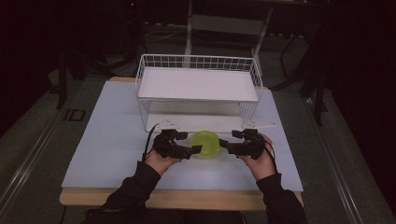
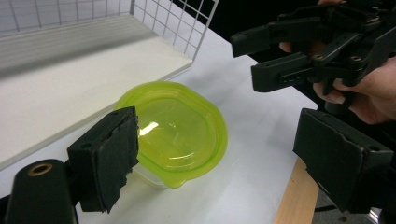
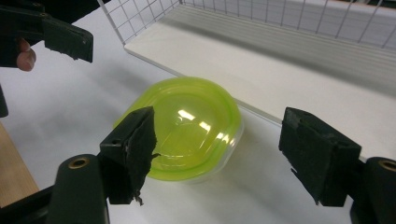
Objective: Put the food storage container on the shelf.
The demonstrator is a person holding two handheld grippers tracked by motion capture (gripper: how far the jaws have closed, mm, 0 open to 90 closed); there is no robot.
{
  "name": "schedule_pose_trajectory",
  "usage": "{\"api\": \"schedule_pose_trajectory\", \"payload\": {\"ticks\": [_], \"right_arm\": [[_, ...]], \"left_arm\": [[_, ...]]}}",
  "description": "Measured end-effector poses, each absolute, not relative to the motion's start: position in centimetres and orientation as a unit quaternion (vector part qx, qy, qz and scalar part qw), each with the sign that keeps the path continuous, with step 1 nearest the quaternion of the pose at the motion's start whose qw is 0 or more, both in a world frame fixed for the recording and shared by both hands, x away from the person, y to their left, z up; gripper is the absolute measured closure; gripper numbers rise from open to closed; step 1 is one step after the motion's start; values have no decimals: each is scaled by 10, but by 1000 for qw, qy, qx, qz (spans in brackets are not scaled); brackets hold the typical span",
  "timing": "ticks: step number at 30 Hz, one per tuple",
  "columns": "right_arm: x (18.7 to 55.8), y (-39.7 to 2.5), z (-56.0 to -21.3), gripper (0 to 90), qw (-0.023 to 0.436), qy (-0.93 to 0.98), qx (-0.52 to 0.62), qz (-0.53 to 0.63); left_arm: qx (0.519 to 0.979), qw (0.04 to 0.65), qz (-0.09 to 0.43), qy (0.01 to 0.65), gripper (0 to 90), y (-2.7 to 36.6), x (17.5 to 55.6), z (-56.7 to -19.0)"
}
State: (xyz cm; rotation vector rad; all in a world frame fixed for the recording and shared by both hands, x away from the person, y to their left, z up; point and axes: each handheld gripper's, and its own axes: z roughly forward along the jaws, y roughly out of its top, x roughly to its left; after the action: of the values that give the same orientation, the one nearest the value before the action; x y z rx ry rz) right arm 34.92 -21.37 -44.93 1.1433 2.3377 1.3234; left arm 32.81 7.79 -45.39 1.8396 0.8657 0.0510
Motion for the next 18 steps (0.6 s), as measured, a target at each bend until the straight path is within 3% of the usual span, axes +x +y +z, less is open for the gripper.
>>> {"api": "schedule_pose_trajectory", "payload": {"ticks": [18], "right_arm": [[366,-202,-465,276,78,799,411,433]], "left_arm": [[752,502,-12,428,186,78,348,-470]]}}
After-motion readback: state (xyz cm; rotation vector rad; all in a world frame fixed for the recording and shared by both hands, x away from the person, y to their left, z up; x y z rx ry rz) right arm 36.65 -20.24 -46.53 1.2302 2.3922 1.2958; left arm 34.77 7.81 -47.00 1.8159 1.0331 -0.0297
